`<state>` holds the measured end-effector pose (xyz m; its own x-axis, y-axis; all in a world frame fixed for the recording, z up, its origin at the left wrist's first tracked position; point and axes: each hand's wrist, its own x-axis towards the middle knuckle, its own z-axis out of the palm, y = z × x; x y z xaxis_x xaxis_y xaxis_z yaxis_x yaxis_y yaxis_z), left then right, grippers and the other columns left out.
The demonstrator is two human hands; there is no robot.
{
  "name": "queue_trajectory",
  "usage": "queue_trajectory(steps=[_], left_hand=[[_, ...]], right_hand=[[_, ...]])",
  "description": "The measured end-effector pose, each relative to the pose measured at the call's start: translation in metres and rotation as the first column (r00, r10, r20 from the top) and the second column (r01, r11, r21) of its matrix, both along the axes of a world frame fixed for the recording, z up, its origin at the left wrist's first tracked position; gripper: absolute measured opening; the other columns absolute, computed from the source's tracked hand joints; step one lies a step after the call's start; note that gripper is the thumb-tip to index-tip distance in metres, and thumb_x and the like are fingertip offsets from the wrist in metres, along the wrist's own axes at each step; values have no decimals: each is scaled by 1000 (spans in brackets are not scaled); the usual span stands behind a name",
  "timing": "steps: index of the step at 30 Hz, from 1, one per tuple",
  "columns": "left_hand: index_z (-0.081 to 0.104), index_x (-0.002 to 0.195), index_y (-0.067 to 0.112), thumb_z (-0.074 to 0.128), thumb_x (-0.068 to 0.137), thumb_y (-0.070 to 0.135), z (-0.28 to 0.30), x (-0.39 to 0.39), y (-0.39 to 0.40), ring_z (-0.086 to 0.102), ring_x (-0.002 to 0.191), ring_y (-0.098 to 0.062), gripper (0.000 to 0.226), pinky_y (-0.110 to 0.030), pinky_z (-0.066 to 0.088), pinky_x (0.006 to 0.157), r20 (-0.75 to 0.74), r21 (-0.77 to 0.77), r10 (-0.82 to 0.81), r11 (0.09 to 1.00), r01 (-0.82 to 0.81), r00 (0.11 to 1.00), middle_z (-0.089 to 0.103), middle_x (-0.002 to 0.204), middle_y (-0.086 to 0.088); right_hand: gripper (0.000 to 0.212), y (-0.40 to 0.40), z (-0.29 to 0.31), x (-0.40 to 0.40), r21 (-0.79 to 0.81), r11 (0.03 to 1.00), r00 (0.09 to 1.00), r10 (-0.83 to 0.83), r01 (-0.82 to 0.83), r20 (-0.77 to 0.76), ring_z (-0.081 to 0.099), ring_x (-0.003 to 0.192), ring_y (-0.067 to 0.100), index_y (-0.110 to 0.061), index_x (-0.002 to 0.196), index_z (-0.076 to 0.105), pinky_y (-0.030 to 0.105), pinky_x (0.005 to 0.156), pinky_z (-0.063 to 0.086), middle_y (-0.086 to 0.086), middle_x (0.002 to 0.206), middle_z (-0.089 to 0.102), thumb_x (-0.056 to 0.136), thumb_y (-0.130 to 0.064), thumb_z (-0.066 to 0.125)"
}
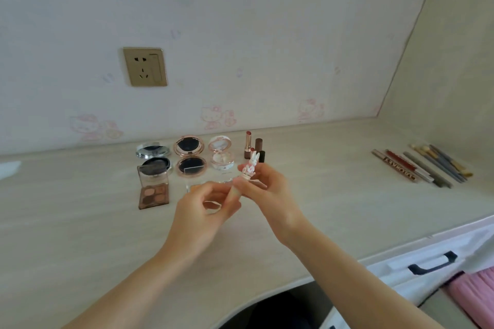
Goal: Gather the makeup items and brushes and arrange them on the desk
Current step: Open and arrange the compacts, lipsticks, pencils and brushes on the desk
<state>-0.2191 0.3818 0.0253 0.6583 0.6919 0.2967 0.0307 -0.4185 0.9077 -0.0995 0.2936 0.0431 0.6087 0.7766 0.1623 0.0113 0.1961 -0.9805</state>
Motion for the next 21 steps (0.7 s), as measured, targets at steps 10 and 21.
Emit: queue_trajectory(steps=[10,21], left_hand=[[71,94,27,76,78,25,-21,-11,7,66,83,-2,17,-13,48,77,-13,153,0,988,3,1000,71,86,18],[70,100,27,66,85,31,-22,-13,15,69,93,-6,16,-14,51,79,-3,-116,-235,966,233,972,74,95,10]], right_hand=[[30,8,-30,-12,6,985,984,-171,171,-51,69,81,14,-18,83,65,21,70,50,-3,78,71,63,-31,83],[18,3,-35,-6,79,996,988,-17,30,-156,69,98,24,-7,96,72,23,76,55,10,99,74,79,-8,74]])
